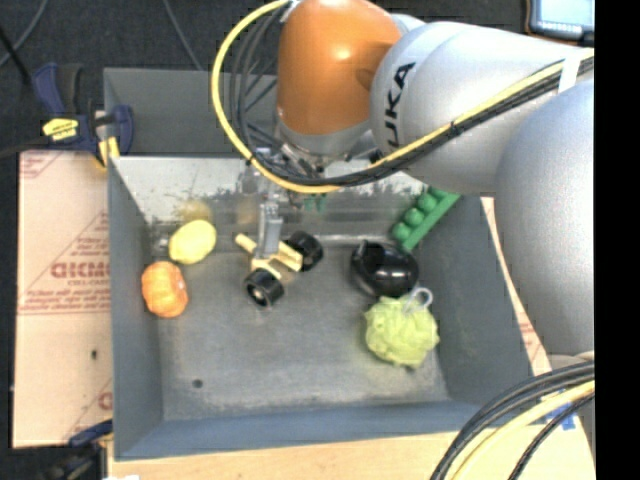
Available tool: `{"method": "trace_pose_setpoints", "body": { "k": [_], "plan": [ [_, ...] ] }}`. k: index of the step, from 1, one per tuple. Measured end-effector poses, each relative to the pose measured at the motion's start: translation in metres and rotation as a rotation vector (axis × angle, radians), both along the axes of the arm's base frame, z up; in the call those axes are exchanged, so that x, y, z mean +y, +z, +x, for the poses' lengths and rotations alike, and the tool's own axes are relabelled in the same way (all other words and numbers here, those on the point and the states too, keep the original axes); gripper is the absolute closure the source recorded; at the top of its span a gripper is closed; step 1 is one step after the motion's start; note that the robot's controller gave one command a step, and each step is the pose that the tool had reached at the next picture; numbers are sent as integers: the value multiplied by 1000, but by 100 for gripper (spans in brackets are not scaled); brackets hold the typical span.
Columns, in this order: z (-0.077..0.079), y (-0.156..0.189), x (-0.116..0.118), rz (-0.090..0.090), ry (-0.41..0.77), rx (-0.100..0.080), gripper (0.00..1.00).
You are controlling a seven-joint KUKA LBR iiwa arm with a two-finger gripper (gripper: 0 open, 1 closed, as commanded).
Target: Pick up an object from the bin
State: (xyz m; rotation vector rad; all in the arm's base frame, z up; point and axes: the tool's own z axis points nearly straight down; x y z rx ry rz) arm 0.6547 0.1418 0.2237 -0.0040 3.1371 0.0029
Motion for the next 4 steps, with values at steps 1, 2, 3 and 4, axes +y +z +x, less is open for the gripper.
{"method": "trace_pose_setpoints", "body": {
  "k": [1,2,3,4],
  "plan": [
    [-11,-17,-18,-1,53,1,0],
    [-12,-81,-39,-1,89,-8,0],
    [-18,-120,-39,-2,89,6,0],
    [-35,-128,-67,-2,346,-12,100]
  ]
}}
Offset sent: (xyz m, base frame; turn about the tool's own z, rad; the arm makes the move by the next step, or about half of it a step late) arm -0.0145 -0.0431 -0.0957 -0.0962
